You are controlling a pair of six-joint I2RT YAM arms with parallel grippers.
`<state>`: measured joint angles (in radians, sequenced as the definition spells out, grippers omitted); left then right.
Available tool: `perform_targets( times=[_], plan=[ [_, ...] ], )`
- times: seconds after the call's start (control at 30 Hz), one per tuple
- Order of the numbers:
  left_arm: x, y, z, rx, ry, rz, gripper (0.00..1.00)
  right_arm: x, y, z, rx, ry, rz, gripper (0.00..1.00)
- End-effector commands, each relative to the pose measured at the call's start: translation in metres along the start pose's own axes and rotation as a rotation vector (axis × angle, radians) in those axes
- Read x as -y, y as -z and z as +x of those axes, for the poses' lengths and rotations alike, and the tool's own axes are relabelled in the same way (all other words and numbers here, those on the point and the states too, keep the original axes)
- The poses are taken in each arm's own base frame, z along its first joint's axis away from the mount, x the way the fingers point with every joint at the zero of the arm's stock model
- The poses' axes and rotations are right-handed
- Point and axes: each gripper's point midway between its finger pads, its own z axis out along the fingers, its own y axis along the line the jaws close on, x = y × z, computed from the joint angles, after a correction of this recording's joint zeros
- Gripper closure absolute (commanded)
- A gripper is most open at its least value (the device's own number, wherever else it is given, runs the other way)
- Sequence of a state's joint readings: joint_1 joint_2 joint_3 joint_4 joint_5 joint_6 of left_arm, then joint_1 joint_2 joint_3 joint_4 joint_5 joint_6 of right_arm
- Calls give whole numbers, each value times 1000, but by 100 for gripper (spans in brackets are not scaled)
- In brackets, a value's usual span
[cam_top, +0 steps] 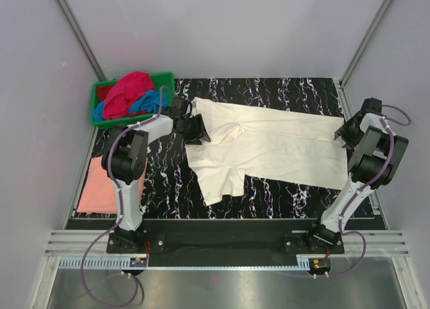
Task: Fold and stack the t-shirts
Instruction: Fold the tshirt
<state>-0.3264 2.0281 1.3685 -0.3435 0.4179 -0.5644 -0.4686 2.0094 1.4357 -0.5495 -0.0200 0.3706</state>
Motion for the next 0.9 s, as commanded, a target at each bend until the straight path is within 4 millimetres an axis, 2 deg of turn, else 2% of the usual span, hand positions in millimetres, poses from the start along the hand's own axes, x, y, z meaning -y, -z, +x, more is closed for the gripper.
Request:
perform_targets(
  times=[0.0,0.1,0.17,0.37,0.57,0.6,0.73,0.87],
  plan=[
    [8,12,-14,53,-62,-12,48,-7,16,-18,58,-23,-37,48],
    [9,8,-13,47,-50,9,47,-8,14,-17,52,-26,-43,48],
    [11,1,-11,32,-44,33,51,-8,12,-14,46,-28,-44,48],
    [17,-6,-20,37,-38,55,60,-6,10,-11,37,-26,-39,48],
    [29,4,-23,49,-24,81,81,-6,11,-14,44,-37,-37,50],
    [32,7,-25,55,-19,86,85,-6,12,-16,49,-43,-37,55],
    [47,20,-36,85,-30,113,95,-4,11,-17,52,-63,-43,65],
    [56,25,-45,103,-42,125,100,-3,8,-19,49,-74,-45,64]
  ],
)
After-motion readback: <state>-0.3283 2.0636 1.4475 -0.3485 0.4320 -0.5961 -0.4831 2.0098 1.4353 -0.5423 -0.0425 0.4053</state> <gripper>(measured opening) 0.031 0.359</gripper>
